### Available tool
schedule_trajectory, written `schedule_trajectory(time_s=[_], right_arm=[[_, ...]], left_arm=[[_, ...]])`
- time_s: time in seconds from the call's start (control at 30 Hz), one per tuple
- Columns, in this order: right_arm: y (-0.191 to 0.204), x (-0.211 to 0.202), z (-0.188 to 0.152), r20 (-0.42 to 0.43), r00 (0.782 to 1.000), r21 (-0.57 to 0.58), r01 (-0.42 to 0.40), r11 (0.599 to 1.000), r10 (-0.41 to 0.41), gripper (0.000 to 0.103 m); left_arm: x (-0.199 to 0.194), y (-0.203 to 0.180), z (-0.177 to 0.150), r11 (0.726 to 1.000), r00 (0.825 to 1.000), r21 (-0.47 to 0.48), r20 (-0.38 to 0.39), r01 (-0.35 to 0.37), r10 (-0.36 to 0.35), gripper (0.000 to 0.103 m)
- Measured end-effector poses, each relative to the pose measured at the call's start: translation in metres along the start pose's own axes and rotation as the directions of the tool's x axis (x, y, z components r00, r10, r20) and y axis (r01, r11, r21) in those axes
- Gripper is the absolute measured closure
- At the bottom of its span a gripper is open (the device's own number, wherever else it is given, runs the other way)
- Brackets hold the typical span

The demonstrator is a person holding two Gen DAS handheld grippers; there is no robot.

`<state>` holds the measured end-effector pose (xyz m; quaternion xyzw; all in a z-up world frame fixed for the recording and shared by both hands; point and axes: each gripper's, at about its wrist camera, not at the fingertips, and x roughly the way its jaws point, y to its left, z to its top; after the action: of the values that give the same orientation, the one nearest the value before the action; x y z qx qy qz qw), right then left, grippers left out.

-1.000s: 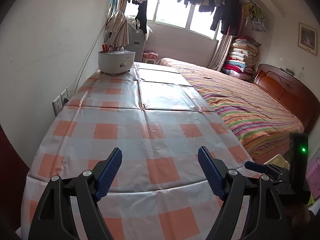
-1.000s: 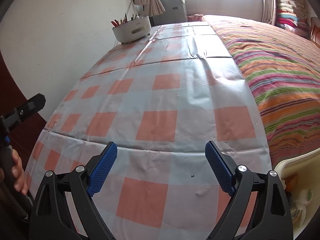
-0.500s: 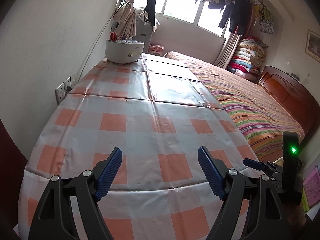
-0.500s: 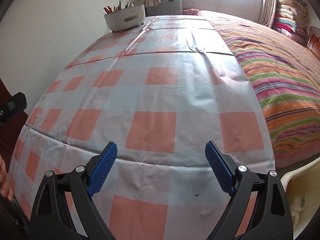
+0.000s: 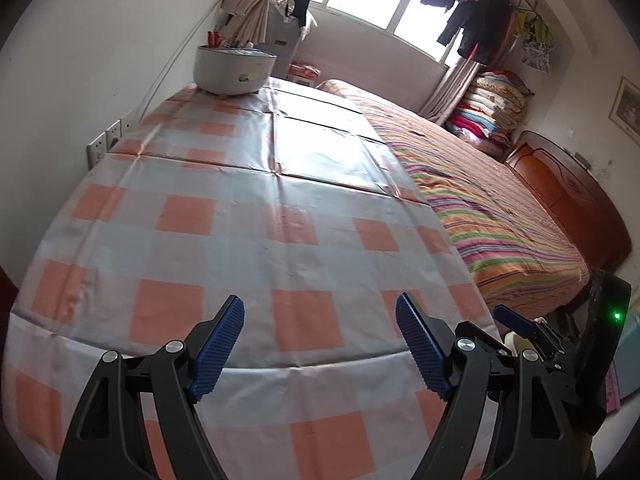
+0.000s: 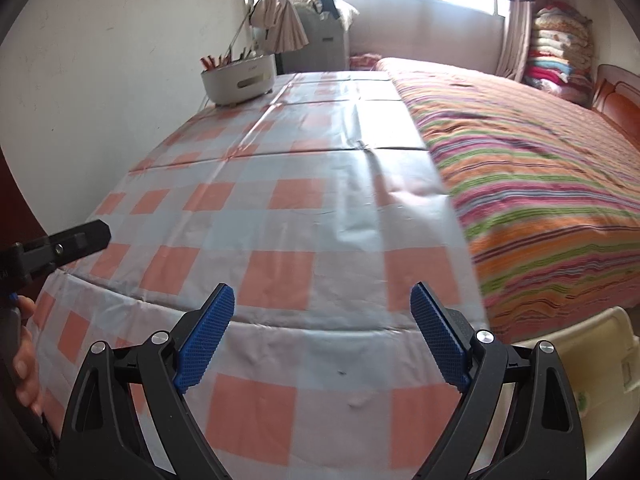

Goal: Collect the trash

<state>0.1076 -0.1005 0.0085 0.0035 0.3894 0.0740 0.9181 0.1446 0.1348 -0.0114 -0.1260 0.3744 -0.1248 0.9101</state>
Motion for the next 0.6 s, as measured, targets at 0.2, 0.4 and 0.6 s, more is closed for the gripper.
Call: schedule_trajectory(time_s=[0.2,0.4,0.6], right_arm=[[-0.045,-0.041,-0.021,0.068,0.996,0.085,0.048,0.995,-0.054,0.01],[-0.092,-0.079,-0.051,0.101,0.981,0.172,0.145,0.974,-0.164,0.01],[-0.13,-0.122,-0.081,0.103,0.967,0.277,0.198,0.94,-0.234,0.01]], left_arm=[[0.003,-0.063,-0.016,0.989,0.997,0.131,-0.013,0.075,-0.074,0.027],[-0.001,-0.122,-0.04,0.961,0.99,0.237,-0.052,0.143,-0.134,0.017],[-0.015,-0.161,-0.062,0.943,0.99,0.301,-0.056,0.141,-0.13,0.013]])
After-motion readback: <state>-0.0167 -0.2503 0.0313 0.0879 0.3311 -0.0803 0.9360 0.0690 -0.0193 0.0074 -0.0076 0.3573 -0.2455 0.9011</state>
